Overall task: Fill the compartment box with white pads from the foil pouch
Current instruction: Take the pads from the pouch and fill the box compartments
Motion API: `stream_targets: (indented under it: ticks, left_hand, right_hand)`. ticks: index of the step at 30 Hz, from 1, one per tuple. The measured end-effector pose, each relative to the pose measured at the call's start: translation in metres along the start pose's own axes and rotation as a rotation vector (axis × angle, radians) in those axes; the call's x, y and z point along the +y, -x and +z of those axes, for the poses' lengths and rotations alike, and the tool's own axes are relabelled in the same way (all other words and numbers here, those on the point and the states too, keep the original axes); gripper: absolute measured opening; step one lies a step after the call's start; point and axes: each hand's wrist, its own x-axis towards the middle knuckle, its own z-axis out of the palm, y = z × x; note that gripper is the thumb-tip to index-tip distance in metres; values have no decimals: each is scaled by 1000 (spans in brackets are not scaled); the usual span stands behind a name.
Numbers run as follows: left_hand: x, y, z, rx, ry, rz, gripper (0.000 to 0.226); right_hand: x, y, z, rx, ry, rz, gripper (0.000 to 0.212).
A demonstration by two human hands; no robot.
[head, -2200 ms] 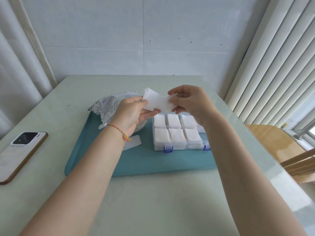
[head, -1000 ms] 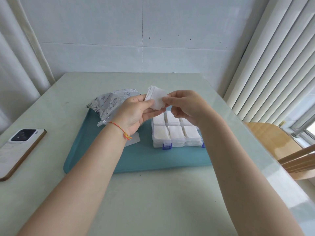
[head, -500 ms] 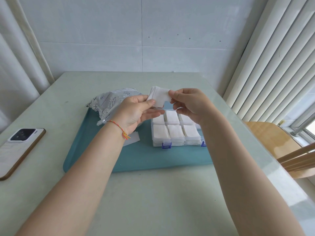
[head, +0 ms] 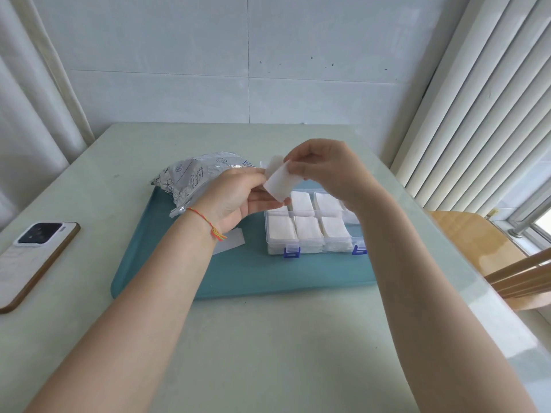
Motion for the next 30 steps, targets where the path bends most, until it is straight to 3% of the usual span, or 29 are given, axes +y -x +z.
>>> stream_targets:
  ticks: [10, 11, 14, 16, 20, 27, 30]
  left_hand:
    - [-6, -2, 0, -29, -42, 8, 18]
    - [-6, -3, 0, -8, -31, 11, 18]
    - [-6, -5, -1, 65, 0, 10, 8]
    - [-5, -5, -1, 68, 18, -8, 10]
    - [-2, -4, 2, -82, 117, -49, 19]
    - [-7, -8, 9, -168, 217, -189, 15]
    - [-3, -8, 13, -223, 231, -183, 16]
  right_hand:
    - [6, -4, 9, 91, 257, -146, 11]
    - [5, -3, 10, 81, 288, -143, 19]
    - [3, 1, 13, -75, 401, -107, 67]
    - [1, 4, 19, -141, 526, -116, 80]
    - [-6, 8, 29, -170, 552, -147, 64]
    - [-10, 15, 31, -218, 633, -199, 74]
    - [-11, 18, 28, -207, 644, -216, 65]
